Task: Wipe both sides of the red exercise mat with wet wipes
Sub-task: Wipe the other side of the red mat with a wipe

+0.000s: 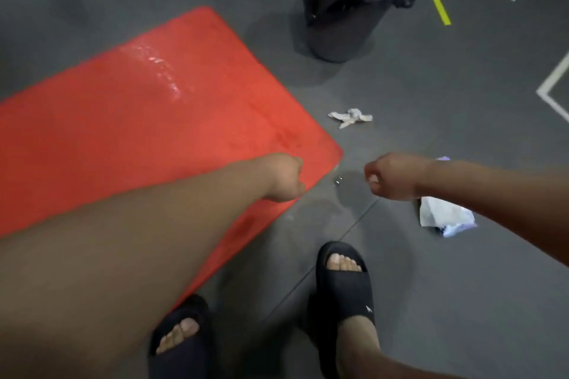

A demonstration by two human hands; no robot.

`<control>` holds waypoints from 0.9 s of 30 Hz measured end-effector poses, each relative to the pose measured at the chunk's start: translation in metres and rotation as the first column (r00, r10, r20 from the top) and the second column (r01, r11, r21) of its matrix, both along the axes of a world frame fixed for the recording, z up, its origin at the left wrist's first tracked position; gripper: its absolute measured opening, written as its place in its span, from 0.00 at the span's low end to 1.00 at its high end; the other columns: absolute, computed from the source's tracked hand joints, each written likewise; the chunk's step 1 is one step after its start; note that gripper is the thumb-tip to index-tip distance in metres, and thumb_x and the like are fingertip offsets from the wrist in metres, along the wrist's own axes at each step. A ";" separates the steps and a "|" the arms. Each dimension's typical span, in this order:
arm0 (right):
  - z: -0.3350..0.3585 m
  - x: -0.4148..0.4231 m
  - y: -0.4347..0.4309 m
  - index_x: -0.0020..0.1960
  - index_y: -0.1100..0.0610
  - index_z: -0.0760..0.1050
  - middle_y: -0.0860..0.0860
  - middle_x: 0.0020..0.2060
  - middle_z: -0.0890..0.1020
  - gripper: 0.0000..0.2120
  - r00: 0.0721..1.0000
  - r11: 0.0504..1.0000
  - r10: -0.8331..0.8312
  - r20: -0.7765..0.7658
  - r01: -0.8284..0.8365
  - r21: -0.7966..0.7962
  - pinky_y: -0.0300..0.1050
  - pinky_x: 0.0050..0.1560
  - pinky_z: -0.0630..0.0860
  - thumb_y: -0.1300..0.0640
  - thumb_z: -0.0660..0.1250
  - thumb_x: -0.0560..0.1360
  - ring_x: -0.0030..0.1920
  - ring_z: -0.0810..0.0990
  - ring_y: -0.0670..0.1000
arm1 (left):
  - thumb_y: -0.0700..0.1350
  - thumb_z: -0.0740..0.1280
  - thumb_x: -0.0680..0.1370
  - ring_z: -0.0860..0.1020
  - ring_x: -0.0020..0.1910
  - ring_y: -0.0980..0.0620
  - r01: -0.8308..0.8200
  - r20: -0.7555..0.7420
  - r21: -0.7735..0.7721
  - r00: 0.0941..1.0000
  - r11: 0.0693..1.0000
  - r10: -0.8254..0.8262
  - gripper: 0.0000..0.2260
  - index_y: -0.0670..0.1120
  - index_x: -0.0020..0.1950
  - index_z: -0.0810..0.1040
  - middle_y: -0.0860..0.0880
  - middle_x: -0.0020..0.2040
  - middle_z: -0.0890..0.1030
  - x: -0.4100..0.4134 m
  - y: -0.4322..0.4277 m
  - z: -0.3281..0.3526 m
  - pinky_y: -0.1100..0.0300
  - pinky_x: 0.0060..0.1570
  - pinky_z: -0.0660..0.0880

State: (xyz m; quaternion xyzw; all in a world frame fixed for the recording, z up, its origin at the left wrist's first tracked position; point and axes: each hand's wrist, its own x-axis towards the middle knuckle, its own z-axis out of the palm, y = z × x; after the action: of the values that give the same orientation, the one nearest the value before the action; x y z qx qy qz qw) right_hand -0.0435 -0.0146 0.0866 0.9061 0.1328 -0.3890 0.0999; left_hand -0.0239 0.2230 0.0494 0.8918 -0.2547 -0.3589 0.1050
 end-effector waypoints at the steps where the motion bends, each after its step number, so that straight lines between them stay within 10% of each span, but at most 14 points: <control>1: 0.001 -0.007 -0.016 0.51 0.53 0.76 0.53 0.50 0.81 0.08 0.999 0.999 -0.036 0.009 0.036 -0.024 0.41 0.49 0.75 0.52 0.62 0.77 0.53 0.79 0.56 | 0.50 0.62 0.81 0.75 0.67 0.39 0.001 0.006 0.000 1.000 1.000 -0.001 0.20 0.39 0.69 0.72 0.37 0.68 0.76 0.000 -0.003 -0.005 0.53 0.64 0.72; 4: 0.003 -0.035 -0.085 0.49 0.50 0.73 0.48 0.47 0.73 0.19 0.968 0.969 -0.216 0.126 0.229 -0.096 0.38 0.29 0.66 0.49 0.73 0.60 0.44 0.76 0.51 | 0.50 0.62 0.81 0.74 0.68 0.40 0.042 0.009 -0.022 0.999 0.999 -0.042 0.19 0.40 0.68 0.73 0.37 0.68 0.76 0.012 -0.046 -0.022 0.54 0.65 0.71; 10: -0.029 -0.074 -0.173 0.58 0.48 0.80 0.51 0.52 0.82 0.15 0.709 0.729 -0.681 0.182 0.679 0.081 0.42 0.46 0.73 0.57 0.62 0.74 0.48 0.76 0.53 | 0.49 0.64 0.80 0.75 0.64 0.40 0.010 -0.039 -0.106 0.999 0.994 -0.014 0.16 0.42 0.64 0.76 0.38 0.64 0.77 0.027 -0.138 -0.052 0.56 0.61 0.72; 17: -0.085 -0.092 -0.192 0.56 0.53 0.78 0.52 0.49 0.83 0.10 0.522 0.562 -0.826 0.214 0.790 0.244 0.42 0.40 0.73 0.53 0.65 0.76 0.44 0.80 0.53 | 0.51 0.65 0.79 0.75 0.65 0.38 -0.011 -0.023 -0.113 1.000 0.994 0.008 0.16 0.44 0.63 0.78 0.38 0.64 0.78 0.017 -0.185 -0.079 0.53 0.67 0.71; 23: -0.124 -0.105 -0.172 0.58 0.57 0.72 0.56 0.57 0.72 0.30 0.593 0.666 -0.726 0.347 0.732 0.142 0.54 0.54 0.75 0.39 0.75 0.67 0.58 0.71 0.61 | 0.48 0.66 0.78 0.75 0.62 0.39 0.018 -0.016 -0.188 1.000 0.982 -0.021 0.14 0.44 0.61 0.79 0.40 0.60 0.78 0.003 -0.176 -0.089 0.54 0.67 0.70; 27: -0.138 -0.105 -0.168 0.56 0.58 0.75 0.59 0.56 0.71 0.15 0.530 0.624 -0.769 0.359 0.745 0.237 0.54 0.53 0.75 0.50 0.69 0.75 0.55 0.74 0.64 | 0.48 0.66 0.78 0.76 0.61 0.40 -0.027 -0.012 -0.183 1.000 0.983 0.026 0.12 0.46 0.58 0.80 0.42 0.59 0.78 0.003 -0.156 -0.091 0.53 0.66 0.70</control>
State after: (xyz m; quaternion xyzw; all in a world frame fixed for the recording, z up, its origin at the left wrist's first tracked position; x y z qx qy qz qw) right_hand -0.1483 -0.1825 -0.0510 0.9373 -0.2874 -0.1817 -0.0766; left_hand -0.0209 0.0674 -0.0419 0.8799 -0.2743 -0.3368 0.1926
